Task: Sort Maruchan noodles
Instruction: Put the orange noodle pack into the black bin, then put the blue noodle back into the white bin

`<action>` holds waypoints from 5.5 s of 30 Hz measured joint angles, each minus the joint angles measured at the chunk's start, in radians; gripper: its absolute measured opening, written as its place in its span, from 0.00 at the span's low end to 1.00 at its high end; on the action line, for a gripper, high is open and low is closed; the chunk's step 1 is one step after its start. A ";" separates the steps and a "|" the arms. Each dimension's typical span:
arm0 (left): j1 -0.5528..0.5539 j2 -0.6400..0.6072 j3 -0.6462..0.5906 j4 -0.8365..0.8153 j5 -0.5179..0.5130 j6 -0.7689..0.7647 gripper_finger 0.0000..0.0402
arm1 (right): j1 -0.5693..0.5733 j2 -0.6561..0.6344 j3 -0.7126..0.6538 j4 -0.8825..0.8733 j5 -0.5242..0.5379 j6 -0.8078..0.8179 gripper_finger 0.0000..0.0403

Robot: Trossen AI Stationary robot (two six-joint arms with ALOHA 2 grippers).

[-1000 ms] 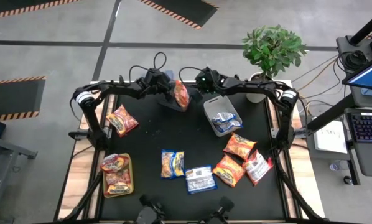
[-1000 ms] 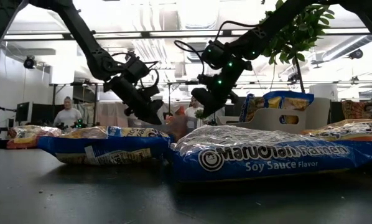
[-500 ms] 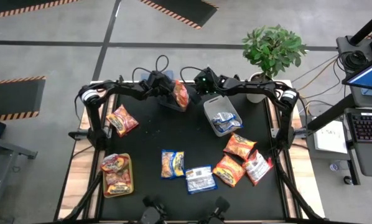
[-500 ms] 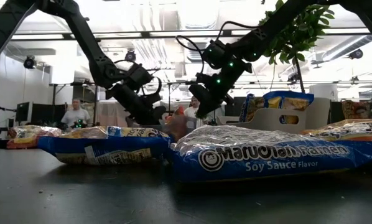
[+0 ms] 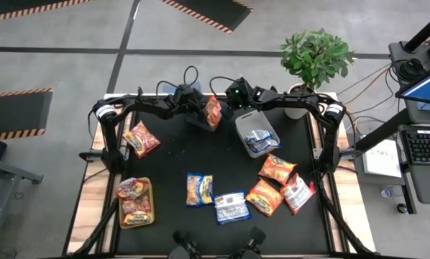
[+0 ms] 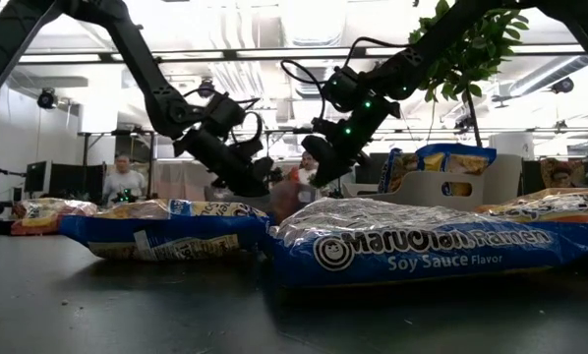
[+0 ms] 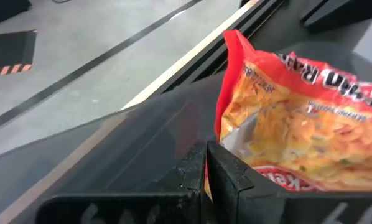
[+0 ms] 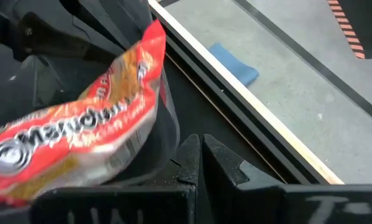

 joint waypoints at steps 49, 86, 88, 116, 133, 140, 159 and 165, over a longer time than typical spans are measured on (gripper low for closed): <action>-0.022 0.000 0.005 0.013 0.112 0.037 0.00 | -0.025 -0.002 0.017 -0.120 -0.272 -0.030 0.02; -0.025 -0.141 0.021 -0.188 0.098 0.108 0.00 | -0.025 -0.021 0.018 -0.082 -0.223 0.023 0.02; -0.025 -0.170 0.020 -0.217 0.098 0.109 0.00 | -0.025 -0.021 0.018 -0.081 -0.222 0.028 0.02; -0.529 -0.572 -0.125 -0.788 0.296 0.089 0.00 | 0.438 -0.201 0.017 -0.212 -0.170 0.299 0.02; -0.934 -0.573 -0.194 -0.724 0.105 -0.104 0.00 | 0.704 -0.161 0.003 -0.346 -0.069 0.688 0.26; -0.961 -0.574 -0.253 -0.590 0.048 -0.178 0.00 | 0.750 -0.099 -0.001 -0.329 -0.039 0.733 0.49; -1.012 -0.574 -0.445 -0.263 -0.064 -0.365 0.00 | 0.732 -0.026 0.002 -0.219 0.042 0.763 0.89; -1.045 -0.563 -0.438 -0.218 -0.125 -0.387 0.00 | 0.731 -0.026 0.002 -0.197 0.043 0.730 0.89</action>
